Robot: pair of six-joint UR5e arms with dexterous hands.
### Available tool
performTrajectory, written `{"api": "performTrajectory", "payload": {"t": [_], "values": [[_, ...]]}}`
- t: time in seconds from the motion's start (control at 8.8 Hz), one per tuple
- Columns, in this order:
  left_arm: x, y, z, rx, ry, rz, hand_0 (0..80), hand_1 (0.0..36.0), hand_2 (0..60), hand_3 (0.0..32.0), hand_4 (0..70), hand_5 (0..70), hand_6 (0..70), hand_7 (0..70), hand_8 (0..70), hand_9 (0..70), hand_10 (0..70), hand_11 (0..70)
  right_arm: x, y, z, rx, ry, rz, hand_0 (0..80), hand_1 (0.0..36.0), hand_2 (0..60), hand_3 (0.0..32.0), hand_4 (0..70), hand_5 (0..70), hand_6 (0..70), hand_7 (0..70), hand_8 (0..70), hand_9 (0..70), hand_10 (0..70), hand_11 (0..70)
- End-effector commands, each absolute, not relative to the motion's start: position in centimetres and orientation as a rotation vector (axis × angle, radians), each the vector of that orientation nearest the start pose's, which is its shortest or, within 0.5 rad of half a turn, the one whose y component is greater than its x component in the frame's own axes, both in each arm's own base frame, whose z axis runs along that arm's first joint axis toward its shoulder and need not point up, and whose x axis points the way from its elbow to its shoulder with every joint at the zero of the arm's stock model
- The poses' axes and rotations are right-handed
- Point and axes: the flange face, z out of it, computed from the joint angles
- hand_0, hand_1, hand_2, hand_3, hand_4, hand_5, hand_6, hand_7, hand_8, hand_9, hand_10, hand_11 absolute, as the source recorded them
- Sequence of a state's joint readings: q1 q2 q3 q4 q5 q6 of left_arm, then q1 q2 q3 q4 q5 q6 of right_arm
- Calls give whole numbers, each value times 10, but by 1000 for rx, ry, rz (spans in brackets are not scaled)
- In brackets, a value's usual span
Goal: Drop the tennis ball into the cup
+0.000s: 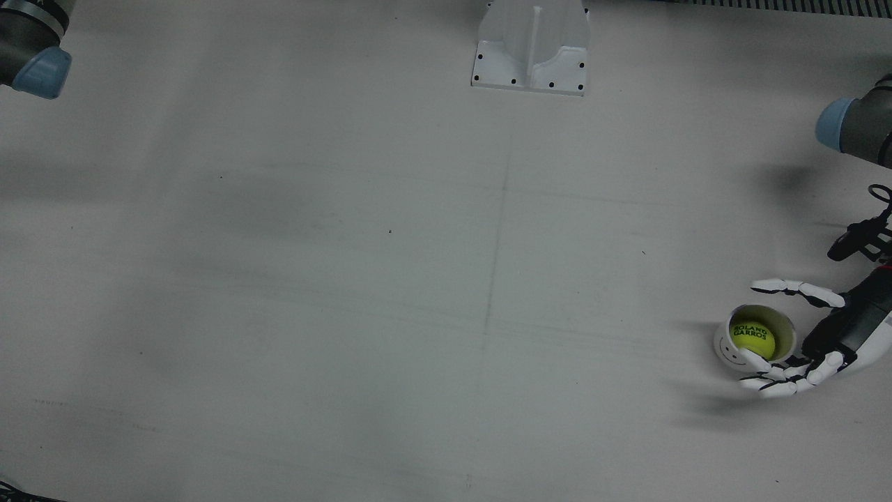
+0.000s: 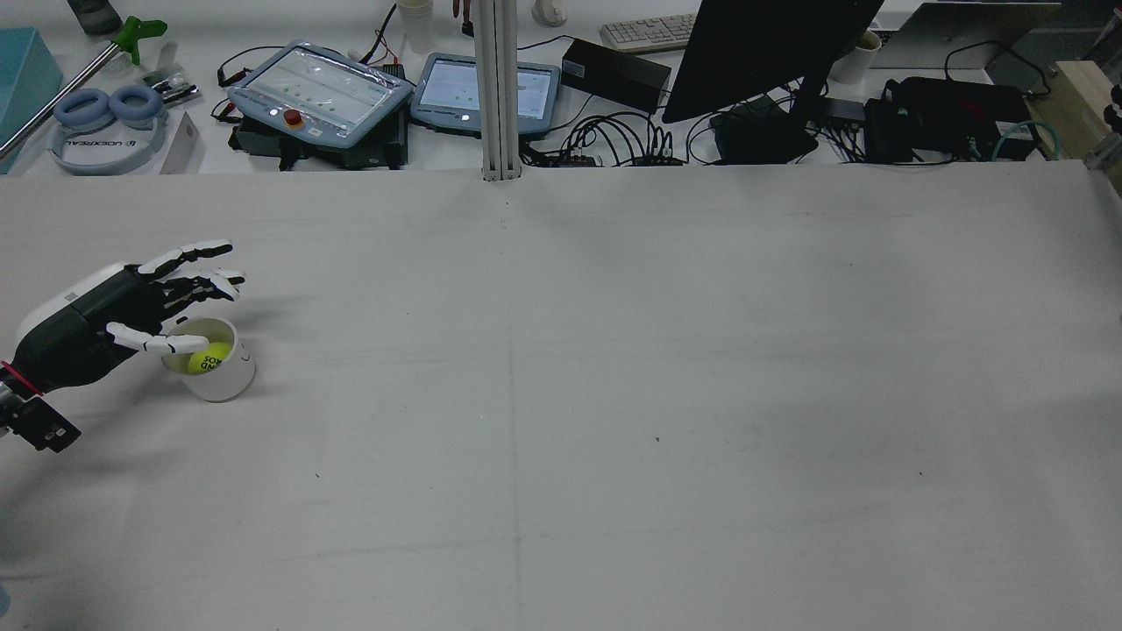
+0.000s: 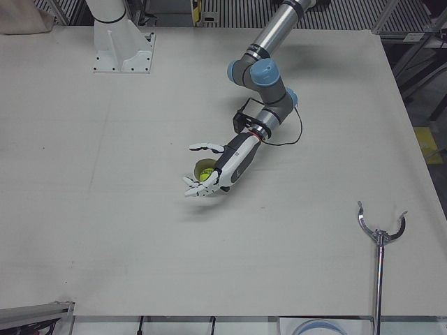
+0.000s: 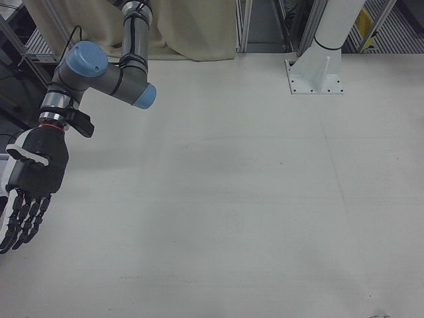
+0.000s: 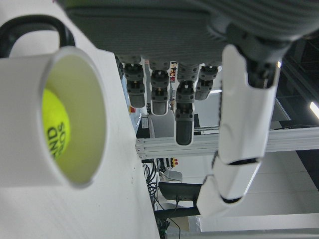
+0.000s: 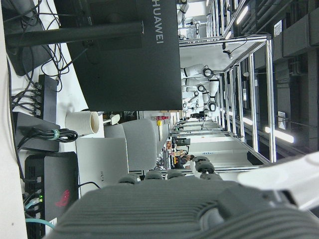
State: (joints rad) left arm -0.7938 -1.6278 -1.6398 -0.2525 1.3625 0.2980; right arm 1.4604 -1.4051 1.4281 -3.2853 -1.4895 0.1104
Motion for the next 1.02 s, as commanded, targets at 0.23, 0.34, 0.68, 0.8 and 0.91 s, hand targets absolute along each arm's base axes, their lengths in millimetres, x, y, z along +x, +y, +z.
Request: {"api": "performTrajectory", "payload": {"t": [0.23, 0.34, 0.68, 0.8, 0.91], "values": [[195, -520, 597, -337, 2324, -1561, 659, 311, 146, 0, 79, 127, 208, 167, 88, 114, 91, 164, 80, -560, 684, 132, 2042, -2312, 0, 0, 0, 0, 0, 0, 0, 0, 0, 0, 0, 0], [153, -535, 586, -277, 2352, -1577, 643, 298, 152, 0, 92, 143, 307, 150, 106, 108, 89, 160, 80, -561, 684, 132, 2044, -2310, 0, 0, 0, 0, 0, 0, 0, 0, 0, 0, 0, 0], [74, -570, 539, -177, 2355, -1554, 598, 250, 132, 0, 130, 141, 362, 207, 131, 141, 114, 191, 80, -561, 684, 132, 2044, -2310, 0, 0, 0, 0, 0, 0, 0, 0, 0, 0, 0, 0], [44, -573, 531, -124, 2370, -1569, 584, 237, 116, 0, 132, 137, 361, 206, 130, 140, 116, 193, 80, -561, 684, 132, 2044, -2310, 0, 0, 0, 0, 0, 0, 0, 0, 0, 0, 0, 0], [26, -572, 526, -94, 2375, -1574, 586, 239, 98, 0, 114, 131, 314, 191, 117, 132, 120, 199, 80, -561, 684, 132, 2044, -2310, 0, 0, 0, 0, 0, 0, 0, 0, 0, 0, 0, 0]]}}
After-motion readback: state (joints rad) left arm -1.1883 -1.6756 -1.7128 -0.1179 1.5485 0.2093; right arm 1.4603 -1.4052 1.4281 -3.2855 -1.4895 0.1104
